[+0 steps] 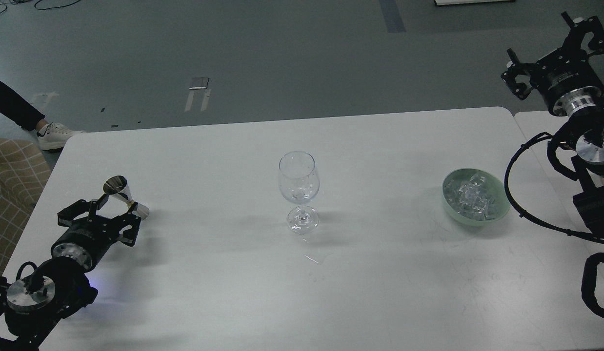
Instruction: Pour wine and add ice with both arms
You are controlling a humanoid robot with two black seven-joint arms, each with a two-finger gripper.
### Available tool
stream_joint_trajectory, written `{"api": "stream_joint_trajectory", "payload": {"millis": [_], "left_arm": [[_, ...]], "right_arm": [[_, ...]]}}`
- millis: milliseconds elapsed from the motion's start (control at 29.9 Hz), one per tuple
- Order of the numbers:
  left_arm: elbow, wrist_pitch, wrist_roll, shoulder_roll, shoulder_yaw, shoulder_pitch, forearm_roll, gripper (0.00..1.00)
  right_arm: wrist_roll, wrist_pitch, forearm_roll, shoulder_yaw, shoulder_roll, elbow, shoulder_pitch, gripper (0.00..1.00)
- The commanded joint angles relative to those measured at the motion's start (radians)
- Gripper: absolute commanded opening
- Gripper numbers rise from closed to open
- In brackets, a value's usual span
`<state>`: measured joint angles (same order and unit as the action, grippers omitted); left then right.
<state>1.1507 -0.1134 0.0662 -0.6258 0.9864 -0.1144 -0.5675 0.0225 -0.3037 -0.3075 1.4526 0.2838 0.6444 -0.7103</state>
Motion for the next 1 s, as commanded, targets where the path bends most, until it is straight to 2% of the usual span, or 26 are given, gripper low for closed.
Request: {"api": "stream_joint_trajectory", "payload": {"millis": [0,401,602,969], "left_arm": [[-0.012,-0.003,-0.006,0.008,0.001,-0.002,0.006,0.62],[-0.014,-0.005,-0.006,0.023,0.001,-0.028,0.006,0.61],[-0.045,-0.011,-0.009,0.028,0.001,-0.039,0.006,0.57],[-0.077,-0.012,-0.016,0.046,0.001,-0.053,0.006,0.56]], "right_arm": [[-0.001,0.0,-0.001,0.0,0.0,0.0,0.0,1.0],[-0.001,0.0,-0.001,-0.001,0.0,0.0,0.0,1.0],[-0.001,0.0,-0.001,0.0,0.001,0.0,0.0,1.0],[-0.001,0.0,-0.001,-0.001,0.009,-0.002,0.0,1.0]]}}
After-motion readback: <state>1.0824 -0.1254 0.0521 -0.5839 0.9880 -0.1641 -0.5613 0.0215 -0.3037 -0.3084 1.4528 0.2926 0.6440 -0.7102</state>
